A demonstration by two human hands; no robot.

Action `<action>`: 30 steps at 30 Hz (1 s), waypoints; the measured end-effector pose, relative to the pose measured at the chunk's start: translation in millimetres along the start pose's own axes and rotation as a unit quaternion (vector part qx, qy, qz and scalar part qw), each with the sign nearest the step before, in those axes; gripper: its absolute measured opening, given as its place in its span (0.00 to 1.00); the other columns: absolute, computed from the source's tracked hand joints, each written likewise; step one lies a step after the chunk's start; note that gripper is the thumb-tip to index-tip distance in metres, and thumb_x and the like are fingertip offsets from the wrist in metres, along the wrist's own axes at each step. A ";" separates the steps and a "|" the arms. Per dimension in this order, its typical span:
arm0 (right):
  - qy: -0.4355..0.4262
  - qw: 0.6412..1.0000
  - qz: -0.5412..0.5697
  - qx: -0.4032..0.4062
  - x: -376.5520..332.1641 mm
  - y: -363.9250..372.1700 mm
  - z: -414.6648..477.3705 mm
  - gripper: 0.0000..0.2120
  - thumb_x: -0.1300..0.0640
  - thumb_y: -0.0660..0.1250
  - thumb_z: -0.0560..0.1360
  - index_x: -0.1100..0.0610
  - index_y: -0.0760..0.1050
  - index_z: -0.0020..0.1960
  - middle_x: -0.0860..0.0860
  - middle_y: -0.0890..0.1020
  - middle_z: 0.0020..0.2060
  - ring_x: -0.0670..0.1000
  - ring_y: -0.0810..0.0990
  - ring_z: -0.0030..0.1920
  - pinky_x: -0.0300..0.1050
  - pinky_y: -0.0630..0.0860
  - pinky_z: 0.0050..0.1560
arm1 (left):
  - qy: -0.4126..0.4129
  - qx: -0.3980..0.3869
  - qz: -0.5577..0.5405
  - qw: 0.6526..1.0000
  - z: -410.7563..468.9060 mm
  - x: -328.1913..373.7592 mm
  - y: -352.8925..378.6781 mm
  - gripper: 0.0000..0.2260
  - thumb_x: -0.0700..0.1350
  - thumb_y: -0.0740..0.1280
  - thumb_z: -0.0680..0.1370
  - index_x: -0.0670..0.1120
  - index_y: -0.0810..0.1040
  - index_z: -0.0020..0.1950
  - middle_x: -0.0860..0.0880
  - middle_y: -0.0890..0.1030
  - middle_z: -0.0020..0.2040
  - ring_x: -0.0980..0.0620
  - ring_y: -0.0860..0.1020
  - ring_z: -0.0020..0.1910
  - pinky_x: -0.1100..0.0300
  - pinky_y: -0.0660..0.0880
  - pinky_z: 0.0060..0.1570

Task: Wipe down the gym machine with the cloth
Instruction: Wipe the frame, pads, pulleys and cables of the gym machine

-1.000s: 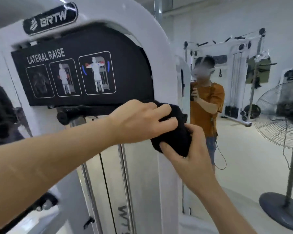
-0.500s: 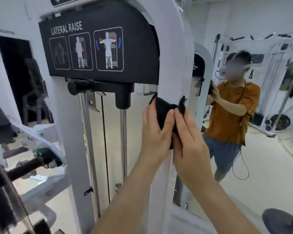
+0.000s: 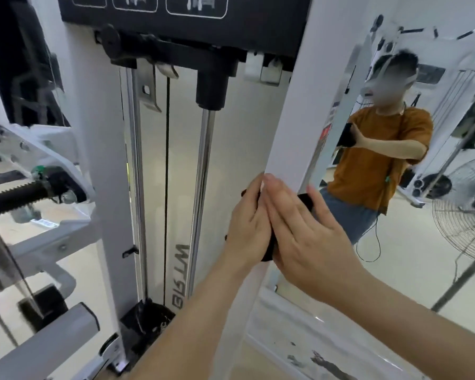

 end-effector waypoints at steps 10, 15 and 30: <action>-0.127 0.982 -0.102 -0.097 -47.3 30.7 -46.4 0.29 0.58 0.36 0.79 0.63 0.62 0.74 0.60 0.58 0.75 0.60 0.55 0.76 0.61 0.54 0.72 | -0.225 0.030 -0.095 0.969 -75.1 -81.5 -20.1 0.15 0.46 0.59 0.83 0.56 0.68 0.70 0.57 0.75 0.66 0.66 0.75 0.60 0.69 0.73 0.57; -0.105 0.987 -0.082 -0.094 -44.1 33.1 -51.9 0.28 0.60 0.36 0.80 0.68 0.54 0.76 0.62 0.53 0.77 0.61 0.50 0.77 0.61 0.49 0.75 | -0.247 0.089 -0.211 0.942 -71.7 -66.3 -27.8 0.15 0.39 0.56 0.83 0.50 0.79 0.61 0.51 0.83 0.58 0.56 0.80 0.58 0.61 0.76 0.55; -0.265 0.963 0.036 -0.040 -57.8 55.3 -76.9 0.21 0.59 0.51 0.80 0.57 0.76 0.66 0.52 0.75 0.68 0.54 0.69 0.71 0.61 0.62 0.71 | -0.279 0.070 0.050 0.957 -101.8 -102.7 -31.8 0.15 0.42 0.54 0.84 0.57 0.77 0.58 0.50 0.81 0.57 0.55 0.79 0.56 0.57 0.75 0.61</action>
Point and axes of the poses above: each hand's wrist, its own z-axis towards the middle knuckle, its own y-axis out of the palm, x = y × z, the point moved 2 cm from there along z, towards the middle knuckle
